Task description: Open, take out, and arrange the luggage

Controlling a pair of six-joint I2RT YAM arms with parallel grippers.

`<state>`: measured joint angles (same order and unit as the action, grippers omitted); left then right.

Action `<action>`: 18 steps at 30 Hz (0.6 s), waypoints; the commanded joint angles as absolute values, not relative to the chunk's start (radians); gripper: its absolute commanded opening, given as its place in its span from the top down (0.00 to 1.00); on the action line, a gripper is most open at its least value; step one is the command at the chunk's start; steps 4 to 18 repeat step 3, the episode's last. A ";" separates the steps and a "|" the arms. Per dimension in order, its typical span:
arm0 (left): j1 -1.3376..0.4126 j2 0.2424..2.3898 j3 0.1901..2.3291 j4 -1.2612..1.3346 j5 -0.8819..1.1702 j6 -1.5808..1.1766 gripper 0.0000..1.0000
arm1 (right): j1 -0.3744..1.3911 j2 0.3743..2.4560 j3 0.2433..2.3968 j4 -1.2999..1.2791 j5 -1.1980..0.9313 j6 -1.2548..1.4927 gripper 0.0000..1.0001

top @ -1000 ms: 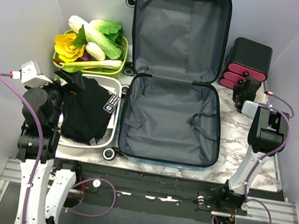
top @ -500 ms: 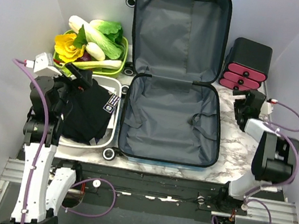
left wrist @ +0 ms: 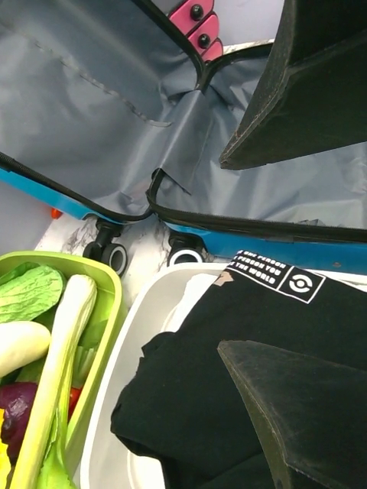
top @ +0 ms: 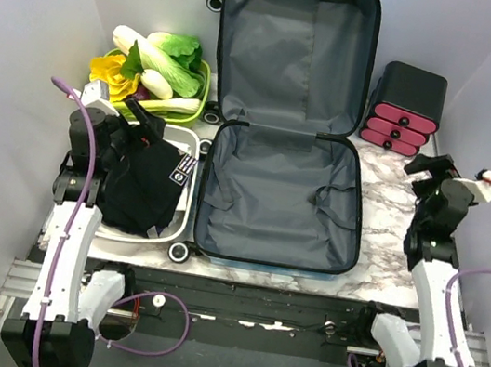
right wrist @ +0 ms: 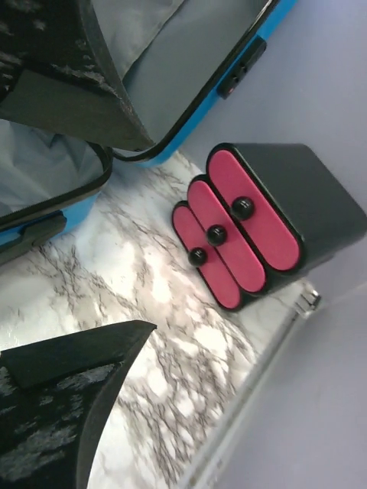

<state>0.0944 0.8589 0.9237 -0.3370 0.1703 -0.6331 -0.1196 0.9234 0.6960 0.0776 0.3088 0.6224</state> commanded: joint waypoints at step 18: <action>0.098 0.870 0.919 -0.319 0.169 -0.623 0.01 | -0.124 0.778 0.607 0.069 0.436 0.492 0.00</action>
